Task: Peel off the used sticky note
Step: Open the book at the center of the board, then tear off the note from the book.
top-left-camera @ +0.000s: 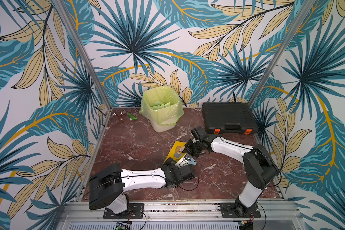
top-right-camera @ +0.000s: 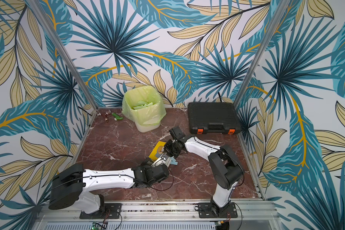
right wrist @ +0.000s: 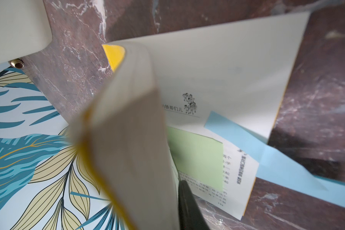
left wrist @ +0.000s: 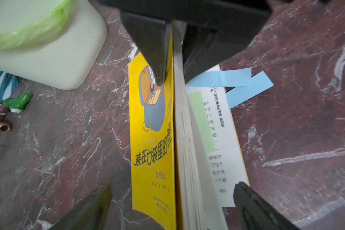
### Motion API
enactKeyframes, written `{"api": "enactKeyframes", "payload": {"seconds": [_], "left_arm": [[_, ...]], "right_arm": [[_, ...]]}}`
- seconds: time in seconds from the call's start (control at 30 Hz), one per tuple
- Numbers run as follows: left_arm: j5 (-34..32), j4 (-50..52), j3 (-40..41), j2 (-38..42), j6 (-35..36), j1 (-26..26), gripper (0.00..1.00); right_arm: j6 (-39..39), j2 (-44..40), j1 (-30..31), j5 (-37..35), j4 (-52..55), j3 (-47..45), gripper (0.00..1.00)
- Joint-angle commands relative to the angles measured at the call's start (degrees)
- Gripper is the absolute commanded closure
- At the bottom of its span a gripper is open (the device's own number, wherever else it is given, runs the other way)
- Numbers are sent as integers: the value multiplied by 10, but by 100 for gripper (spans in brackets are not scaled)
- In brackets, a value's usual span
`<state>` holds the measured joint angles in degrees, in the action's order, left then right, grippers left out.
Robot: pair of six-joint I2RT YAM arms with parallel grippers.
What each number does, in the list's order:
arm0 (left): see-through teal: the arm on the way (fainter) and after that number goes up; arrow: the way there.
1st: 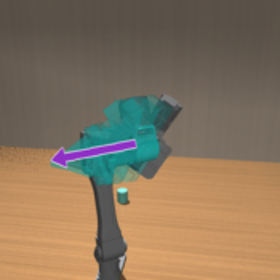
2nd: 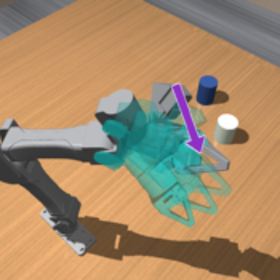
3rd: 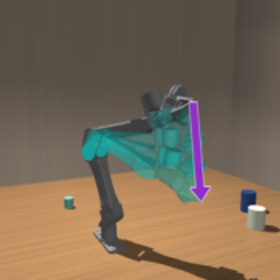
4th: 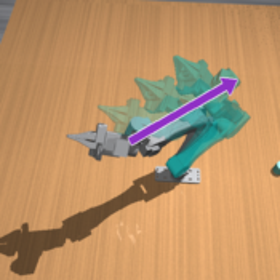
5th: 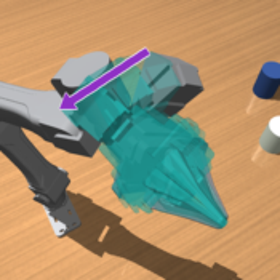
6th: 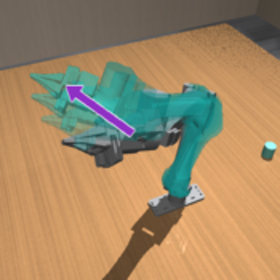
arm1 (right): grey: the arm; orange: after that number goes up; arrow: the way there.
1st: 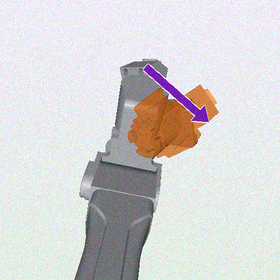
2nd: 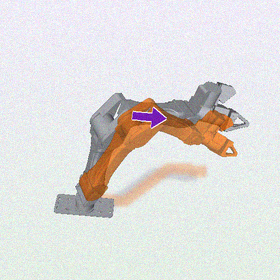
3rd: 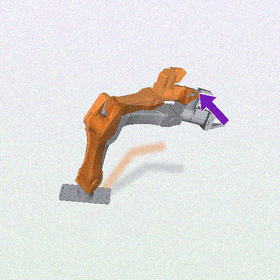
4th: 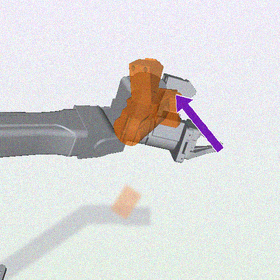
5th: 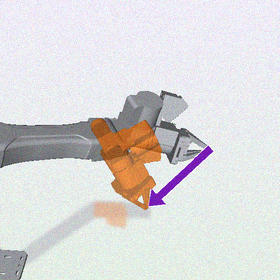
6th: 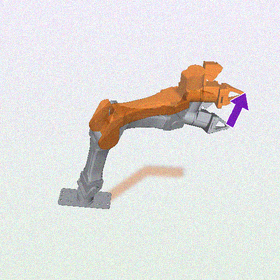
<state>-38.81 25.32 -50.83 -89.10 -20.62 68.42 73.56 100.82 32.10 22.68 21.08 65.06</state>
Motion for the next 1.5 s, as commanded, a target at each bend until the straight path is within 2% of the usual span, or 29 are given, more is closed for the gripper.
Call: {"api": "enactKeyframes", "payload": {"seconds": [0.0, 0.13, 0.2, 0.3, 0.4, 0.53, 0.63, 0.73, 0.83, 0.93, 1.1, 1.2, 1.33, 1.47], "left_arm": [[-29, 28, -26, -13, -13, 0, 11], [-34, 36, -28, -18, -11, 1, 55], [-31, 32, -26, -17, -6, 0, 67], [-24, 24, -17, -11, 0, -3, 82], [4, 2, 4, 14, 4, -21, 100], [113, -81, 87, 108, -4, -82, 100], [213, -171, 148, 184, -20, -139, 100], [288, -218, 182, 219, -39, -186, 100], [353, -257, 200, 229, -66, -218, 100], [400, -309, 211, 213, -96, -235, 100], [458, -412, 245, 179, -156, -263, 100], [478, -459, 272, 171, -183, -278, 100], [491, -470, 282, 169, -190, -290, 100], [494, -469, 282, 167, -188, -293, 100]], "right_arm": [[9, -18, 4, -4, 16, 2, 81], [3, -18, 3, -3, 12, -1, 77], [-5, -20, 3, -5, 12, -1, 73], [-28, -29, 2, -5, 14, 1, 60], [-81, -45, -3, -22, 20, 2, 52], [-222, -86, -19, -74, 37, -13, 47], [-334, -130, -29, -96, 8, -52, 41], [-421, -156, -34, -97, -27, -86, 38], [-465, -156, -38, -90, -19, -96, 38], [-471, -141, -41, -78, -21, -98, 38], [-424, -98, -50, -79, -33, -96, 39], [-397, -70, -55, -48, -69, -97, 39], [-377, -35, -57, -27, -113, -83, 40], [-370, -12, -58, -24, -121, -63, 45]]}}
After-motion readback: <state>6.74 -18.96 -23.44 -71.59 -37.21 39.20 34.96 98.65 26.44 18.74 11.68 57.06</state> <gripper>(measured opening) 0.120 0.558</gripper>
